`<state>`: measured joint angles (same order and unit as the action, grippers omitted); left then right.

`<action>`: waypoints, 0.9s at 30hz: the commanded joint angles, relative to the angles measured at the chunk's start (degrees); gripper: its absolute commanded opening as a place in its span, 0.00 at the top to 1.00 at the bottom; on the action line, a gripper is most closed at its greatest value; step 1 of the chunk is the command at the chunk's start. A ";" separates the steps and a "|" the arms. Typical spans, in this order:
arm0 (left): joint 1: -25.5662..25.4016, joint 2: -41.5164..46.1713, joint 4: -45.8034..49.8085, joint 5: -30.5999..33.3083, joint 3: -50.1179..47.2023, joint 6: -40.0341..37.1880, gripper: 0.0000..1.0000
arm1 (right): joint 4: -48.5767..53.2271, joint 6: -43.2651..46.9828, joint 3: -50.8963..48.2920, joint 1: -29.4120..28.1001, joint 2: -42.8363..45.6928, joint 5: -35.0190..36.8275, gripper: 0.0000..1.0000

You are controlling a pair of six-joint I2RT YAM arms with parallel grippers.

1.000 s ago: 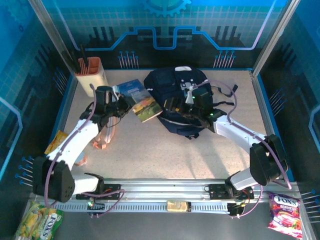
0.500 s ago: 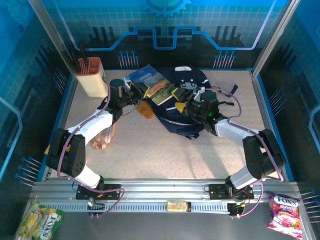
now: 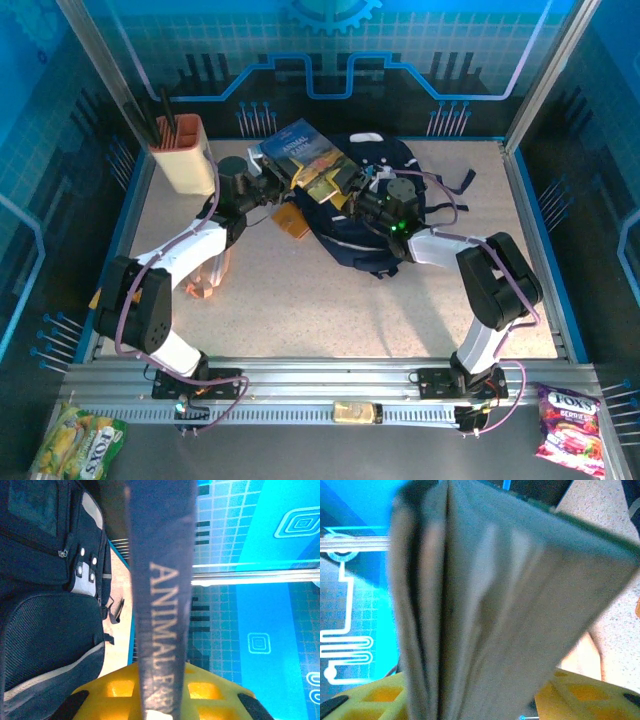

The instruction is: Pack books, pencil case, and school supplies into a backpack

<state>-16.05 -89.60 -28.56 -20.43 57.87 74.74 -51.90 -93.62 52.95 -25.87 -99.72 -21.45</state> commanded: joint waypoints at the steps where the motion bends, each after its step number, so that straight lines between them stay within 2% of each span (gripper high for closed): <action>1: -0.30 0.16 -5.95 -1.55 0.51 0.46 1.00 | -4.53 -0.41 -0.46 -0.41 -0.56 1.08 0.54; 5: -0.26 0.27 -5.09 -1.46 0.47 -0.41 1.00 | -5.20 -0.17 -0.89 -0.17 -0.22 1.02 0.73; 6: -0.29 0.34 -4.76 -1.48 0.33 -0.88 0.97 | -5.09 0.06 -1.00 0.02 0.03 0.89 0.78; 9: -0.29 1.27 -1.90 -0.98 0.06 -3.52 0.76 | -4.55 1.16 -1.55 1.08 1.27 0.62 0.90; 12: -0.42 3.06 5.76 0.30 0.44 -10.28 0.50 | -1.14 4.50 -2.19 2.85 4.43 0.45 0.97; 15: -1.00 4.42 15.77 2.09 2.05 -20.90 0.38 | 4.61 10.12 -5.12 5.26 9.61 0.58 0.99; 18: -2.98 4.27 26.01 4.85 5.06 -31.24 0.31 | 12.07 16.19 -7.39 8.37 15.86 1.48 0.99; 23: -8.62 0.27 36.07 8.23 11.15 -45.84 0.25 | 26.33 25.52 -9.94 14.40 26.35 3.27 1.00; 27: -13.57 -5.31 41.35 9.52 17.94 -55.29 0.22 | 42.72 32.69 -9.64 18.76 34.60 7.95 1.00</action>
<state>-27.22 -91.50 5.10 -13.28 71.70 31.40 -20.56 -69.63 42.96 -9.10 -69.97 -17.17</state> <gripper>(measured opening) 0.775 0.129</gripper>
